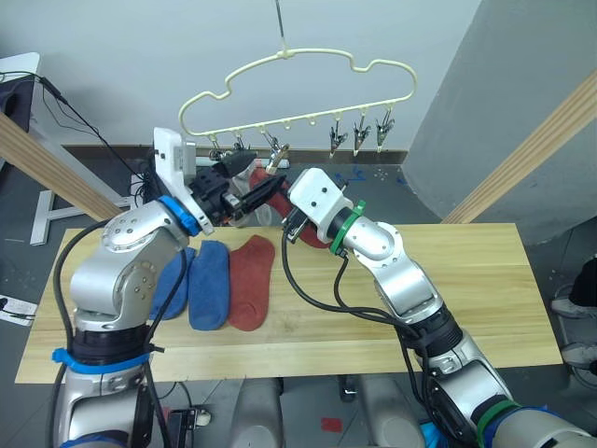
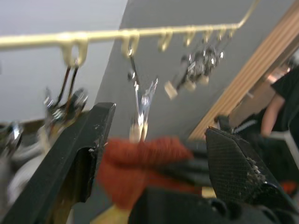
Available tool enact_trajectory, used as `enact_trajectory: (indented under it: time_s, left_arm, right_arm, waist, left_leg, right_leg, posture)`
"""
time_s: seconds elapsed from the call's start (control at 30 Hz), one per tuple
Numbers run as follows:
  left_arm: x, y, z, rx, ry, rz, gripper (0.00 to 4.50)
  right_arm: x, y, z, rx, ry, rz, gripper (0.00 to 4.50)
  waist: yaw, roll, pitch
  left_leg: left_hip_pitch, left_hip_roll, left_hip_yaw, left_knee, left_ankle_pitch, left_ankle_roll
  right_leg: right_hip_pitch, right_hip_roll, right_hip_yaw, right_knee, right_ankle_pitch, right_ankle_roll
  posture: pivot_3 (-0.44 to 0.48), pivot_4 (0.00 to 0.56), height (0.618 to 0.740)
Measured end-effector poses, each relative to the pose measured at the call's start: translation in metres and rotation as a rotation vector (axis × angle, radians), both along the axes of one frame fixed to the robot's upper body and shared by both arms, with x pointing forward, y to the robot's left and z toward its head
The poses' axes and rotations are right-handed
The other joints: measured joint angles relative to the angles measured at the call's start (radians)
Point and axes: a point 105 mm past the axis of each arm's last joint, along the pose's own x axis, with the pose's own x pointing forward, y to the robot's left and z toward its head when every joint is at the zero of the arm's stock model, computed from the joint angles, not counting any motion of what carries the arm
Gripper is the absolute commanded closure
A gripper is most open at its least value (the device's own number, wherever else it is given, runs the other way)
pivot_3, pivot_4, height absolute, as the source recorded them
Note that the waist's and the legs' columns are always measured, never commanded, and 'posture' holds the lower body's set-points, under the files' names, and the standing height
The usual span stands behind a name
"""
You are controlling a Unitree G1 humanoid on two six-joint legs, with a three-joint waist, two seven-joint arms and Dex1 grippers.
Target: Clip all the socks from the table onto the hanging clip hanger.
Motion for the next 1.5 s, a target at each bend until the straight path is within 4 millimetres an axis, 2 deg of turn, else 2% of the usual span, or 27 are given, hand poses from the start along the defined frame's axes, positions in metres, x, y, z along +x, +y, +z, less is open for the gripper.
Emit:
enact_trajectory:
  time_s: [0.13, 0.33, 0.37, 0.53, 0.73, 0.87, 1.0, 1.13, 1.23, 1.37, 1.5]
  left_arm:
    - [-0.006, 0.000, -0.006, 0.023, 0.007, -0.011, 0.93]
    - [-0.008, -0.001, -0.003, 0.030, -0.012, -0.014, 0.93]
    - [-0.008, -0.001, -0.002, 0.030, -0.017, -0.013, 0.91]
    - [-0.008, 0.000, -0.001, 0.040, -0.025, -0.008, 0.91]
    - [-0.012, 0.005, -0.003, 0.093, -0.036, -0.022, 0.91]
    - [-0.017, 0.008, 0.002, 0.147, -0.070, -0.050, 0.91]
    - [-0.022, 0.011, 0.005, 0.197, -0.109, -0.073, 0.91]
    - [-0.025, 0.010, 0.005, 0.221, -0.134, -0.101, 0.91]
    - [-0.025, 0.007, 0.007, 0.234, -0.153, -0.120, 0.91]
    - [-0.025, 0.001, 0.014, 0.229, -0.181, -0.143, 0.91]
    - [-0.025, -0.003, 0.017, 0.213, -0.170, -0.163, 0.91]
  right_arm:
    - [-0.001, -0.001, -0.008, -0.016, 0.021, 0.006, 4.50]
    - [-0.002, 0.001, -0.008, -0.013, 0.021, 0.013, 4.50]
    - [-0.003, 0.001, -0.008, -0.009, 0.022, 0.015, 3.94]
    - [-0.004, 0.003, -0.009, -0.008, 0.030, 0.026, 2.32]
    - [-0.009, -0.005, -0.021, -0.079, 0.051, 0.041, 2.32]
    - [-0.017, -0.022, -0.023, -0.096, 0.069, 0.028, 2.32]
    - [-0.019, -0.048, -0.010, -0.013, 0.105, -0.038, 2.32]
    - [-0.018, -0.064, 0.006, 0.087, 0.129, -0.112, 2.32]
    - [-0.015, -0.065, 0.009, 0.138, 0.169, -0.142, 2.32]
    - [-0.006, -0.063, 0.024, 0.228, 0.190, -0.185, 2.32]
    - [0.004, -0.070, 0.027, 0.283, 0.223, -0.237, 2.32]
  waist:
    - [0.003, 0.000, 0.000]
    - [0.003, 0.000, 0.000]
    - [0.003, 0.000, 0.000]
    - [0.003, 0.000, 0.000]
    - [0.004, 0.000, 0.000]
    - [0.012, 0.000, 0.000]
    - [0.018, 0.000, 0.000]
    - [0.020, 0.000, 0.000]
    - [0.020, 0.000, 0.000]
    - [0.021, 0.000, 0.000]
    - [0.023, 0.000, 0.000]
  left_leg:
    - [0.000, 0.000, 0.000, 0.000, 0.000, 0.000]
    - [0.000, 0.000, -0.001, 0.000, 0.000, 0.000]
    - [0.000, 0.000, -0.001, 0.000, 0.000, 0.000]
    - [0.000, 0.000, -0.001, 0.000, 0.000, 0.000]
    - [0.000, 0.000, -0.001, 0.000, 0.000, 0.000]
    - [0.000, 0.000, -0.001, 0.000, 0.000, 0.000]
    - [0.000, 0.000, -0.001, 0.000, 0.000, 0.000]
    - [0.000, 0.000, -0.001, 0.000, 0.000, 0.000]
    - [0.000, 0.000, 0.000, 0.000, 0.000, 0.000]
    - [0.000, 0.000, -0.001, 0.000, 0.000, 0.001]
    - [0.000, 0.000, 0.000, 0.000, -0.001, 0.003]
  right_leg:
    - [0.000, 0.000, 0.000, 0.000, 0.000, 0.001]
    - [0.000, 0.000, 0.000, 0.000, 0.000, 0.001]
    - [0.000, 0.000, 0.000, 0.000, 0.000, 0.001]
    - [0.000, 0.000, 0.000, 0.000, 0.000, 0.000]
    - [0.000, 0.000, 0.000, 0.000, 0.000, 0.001]
    - [0.000, 0.000, 0.000, 0.000, -0.001, 0.001]
    - [0.000, 0.000, 0.000, 0.000, -0.001, 0.001]
    - [0.000, 0.001, 0.000, 0.000, -0.001, 0.001]
    - [0.000, 0.001, 0.000, 0.000, -0.001, 0.001]
    - [0.000, 0.001, 0.000, 0.000, -0.001, 0.001]
    - [0.000, 0.001, 0.000, 0.000, -0.001, 0.001]
  posture:
    - [0.013, 0.355, 0.703]
    - [0.018, 0.357, 0.703]
    - [0.018, 0.357, 0.703]
    - [0.019, 0.362, 0.703]
    - [0.032, 0.363, 0.703]
    - [0.046, 0.362, 0.703]
    - [0.043, 0.365, 0.703]
    - [0.026, 0.368, 0.703]
    - [0.025, 0.369, 0.703]
    - [0.031, 0.364, 0.703]
    - [0.034, 0.361, 0.703]
